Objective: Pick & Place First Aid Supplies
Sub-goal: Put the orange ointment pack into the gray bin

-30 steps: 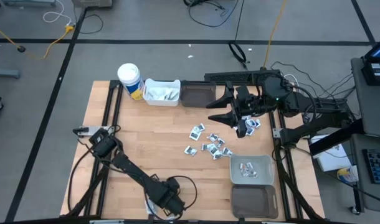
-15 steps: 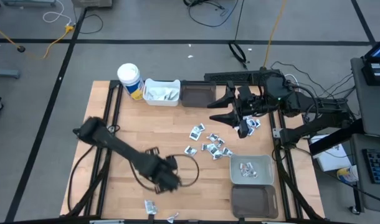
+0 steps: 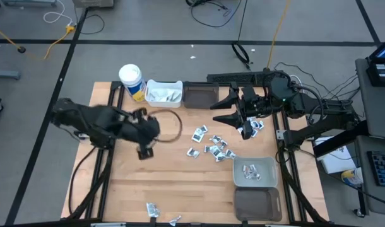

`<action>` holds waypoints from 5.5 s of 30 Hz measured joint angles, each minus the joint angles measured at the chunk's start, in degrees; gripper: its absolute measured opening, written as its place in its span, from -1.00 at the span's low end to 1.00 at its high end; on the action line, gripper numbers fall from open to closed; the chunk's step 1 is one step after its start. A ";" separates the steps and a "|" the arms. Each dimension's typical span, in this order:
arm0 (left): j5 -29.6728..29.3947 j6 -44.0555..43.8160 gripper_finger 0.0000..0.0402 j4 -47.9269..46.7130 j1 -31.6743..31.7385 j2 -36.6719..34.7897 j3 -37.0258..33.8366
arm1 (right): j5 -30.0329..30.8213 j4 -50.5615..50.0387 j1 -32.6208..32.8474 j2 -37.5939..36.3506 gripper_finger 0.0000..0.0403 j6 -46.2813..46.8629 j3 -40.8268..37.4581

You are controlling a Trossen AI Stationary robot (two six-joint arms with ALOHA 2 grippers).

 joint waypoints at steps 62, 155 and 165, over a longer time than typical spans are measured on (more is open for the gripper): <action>12.48 17.74 -0.55 58.71 12.05 0.29 0.05 | 4.24 -8.76 0.61 1.36 -0.99 12.01 0.01; 21.27 1.59 0.00 40.37 8.82 -4.28 0.04 | 2.91 -12.93 18.13 -15.20 0.15 50.04 -36.11; 18.28 -8.41 0.00 31.02 3.82 -4.24 0.04 | 13.13 15.89 13.68 -14.08 0.14 27.94 -36.09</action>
